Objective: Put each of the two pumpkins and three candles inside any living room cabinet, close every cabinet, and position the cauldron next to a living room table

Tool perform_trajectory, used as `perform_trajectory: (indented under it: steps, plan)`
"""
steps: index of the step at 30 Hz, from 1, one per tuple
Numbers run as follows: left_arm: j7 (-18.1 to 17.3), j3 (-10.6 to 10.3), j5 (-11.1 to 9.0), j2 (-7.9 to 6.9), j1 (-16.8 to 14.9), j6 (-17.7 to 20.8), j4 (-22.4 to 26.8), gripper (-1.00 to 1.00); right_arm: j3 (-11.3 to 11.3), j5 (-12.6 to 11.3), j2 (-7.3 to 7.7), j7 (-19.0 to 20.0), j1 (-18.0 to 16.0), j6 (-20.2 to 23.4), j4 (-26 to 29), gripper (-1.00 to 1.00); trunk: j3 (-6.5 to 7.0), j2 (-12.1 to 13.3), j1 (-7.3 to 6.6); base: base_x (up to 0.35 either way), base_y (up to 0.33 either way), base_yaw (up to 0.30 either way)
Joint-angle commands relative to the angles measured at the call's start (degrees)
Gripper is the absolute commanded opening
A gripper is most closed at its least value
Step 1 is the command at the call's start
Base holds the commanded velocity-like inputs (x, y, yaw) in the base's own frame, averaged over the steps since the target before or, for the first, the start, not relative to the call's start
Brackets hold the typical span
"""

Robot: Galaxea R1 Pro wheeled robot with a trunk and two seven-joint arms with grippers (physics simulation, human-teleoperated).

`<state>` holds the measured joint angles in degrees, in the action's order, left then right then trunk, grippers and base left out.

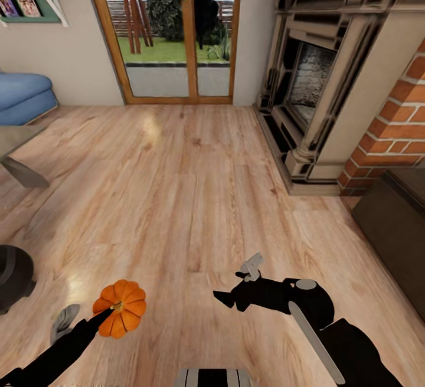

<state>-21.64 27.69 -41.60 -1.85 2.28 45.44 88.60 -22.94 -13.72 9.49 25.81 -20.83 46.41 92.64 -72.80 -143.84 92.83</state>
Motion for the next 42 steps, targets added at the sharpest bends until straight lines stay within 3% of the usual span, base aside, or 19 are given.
perform_trajectory:
  steps: [1,22,29,42]
  plan:
    - [0.01,0.0,0.03,0.0,0.0,0.0,0.0,-1.0,-0.03,0.01,0.0,-0.02,0.0,0.0,0.0,1.0,0.23,0.02,-0.02,0.0,0.0,0.281]
    - [0.01,-0.09,0.03,0.09,0.0,0.0,0.0,-1.0,-0.09,0.01,-0.09,-0.08,-0.08,0.09,0.0,1.0,4.88,0.3,-0.56,0.0,0.0,0.28]
    - [0.44,-0.09,0.03,0.09,0.0,0.0,0.0,-1.0,-0.17,0.01,-0.09,-1.6,-0.17,3.07,0.0,1.0,6.43,0.39,-0.75,0.0,0.0,0.28]
    - [0.45,-0.09,-0.09,0.04,-0.43,0.05,-0.11,-1.0,-0.17,0.01,-0.09,-1.64,-0.17,3.15,0.0,1.0,9.31,0.56,-1.08,0.0,0.0,0.281]
